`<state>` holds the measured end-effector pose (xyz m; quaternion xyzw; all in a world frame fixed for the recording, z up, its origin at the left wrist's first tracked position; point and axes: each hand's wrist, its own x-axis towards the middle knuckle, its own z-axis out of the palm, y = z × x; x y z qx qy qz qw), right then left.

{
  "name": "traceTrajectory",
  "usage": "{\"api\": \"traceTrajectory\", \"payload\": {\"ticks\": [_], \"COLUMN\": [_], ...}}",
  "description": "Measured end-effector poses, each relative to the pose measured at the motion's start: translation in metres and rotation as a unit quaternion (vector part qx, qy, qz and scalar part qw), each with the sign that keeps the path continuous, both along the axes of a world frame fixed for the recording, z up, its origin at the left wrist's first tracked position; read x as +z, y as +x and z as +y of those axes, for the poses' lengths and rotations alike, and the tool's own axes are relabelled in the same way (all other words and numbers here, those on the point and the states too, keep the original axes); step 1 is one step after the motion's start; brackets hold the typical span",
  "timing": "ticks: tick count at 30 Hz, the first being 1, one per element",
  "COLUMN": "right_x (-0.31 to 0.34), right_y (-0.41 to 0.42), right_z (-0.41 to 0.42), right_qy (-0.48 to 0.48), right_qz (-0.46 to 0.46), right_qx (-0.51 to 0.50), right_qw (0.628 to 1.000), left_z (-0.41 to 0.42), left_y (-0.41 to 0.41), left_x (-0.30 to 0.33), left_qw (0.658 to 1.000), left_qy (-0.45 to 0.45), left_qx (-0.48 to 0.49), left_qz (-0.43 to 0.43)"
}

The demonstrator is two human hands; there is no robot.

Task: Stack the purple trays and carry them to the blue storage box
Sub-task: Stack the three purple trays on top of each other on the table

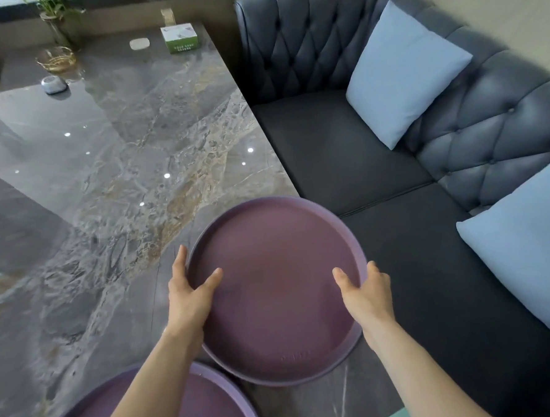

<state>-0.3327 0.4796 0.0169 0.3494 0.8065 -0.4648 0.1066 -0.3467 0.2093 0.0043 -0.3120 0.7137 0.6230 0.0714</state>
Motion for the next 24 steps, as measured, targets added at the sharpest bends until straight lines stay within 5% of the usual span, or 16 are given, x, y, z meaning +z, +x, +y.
{"api": "traceTrajectory", "payload": {"ticks": [9,24], "right_x": [0.055,0.051], "right_y": [0.024,0.177], "right_z": [-0.026,-0.178], "right_qy": [0.051,0.101], "right_qz": [0.077,0.020], "right_qx": [0.019,0.148], "right_qw": [0.996,0.983], "left_z": [-0.031,-0.172], "left_y": [0.027,0.230], "left_x": [0.049,0.048], "left_qw": [0.993,0.956], "left_qy": [-0.002,-0.265], "left_qx": [0.057,0.101], "left_qz": [0.106,-0.072]}}
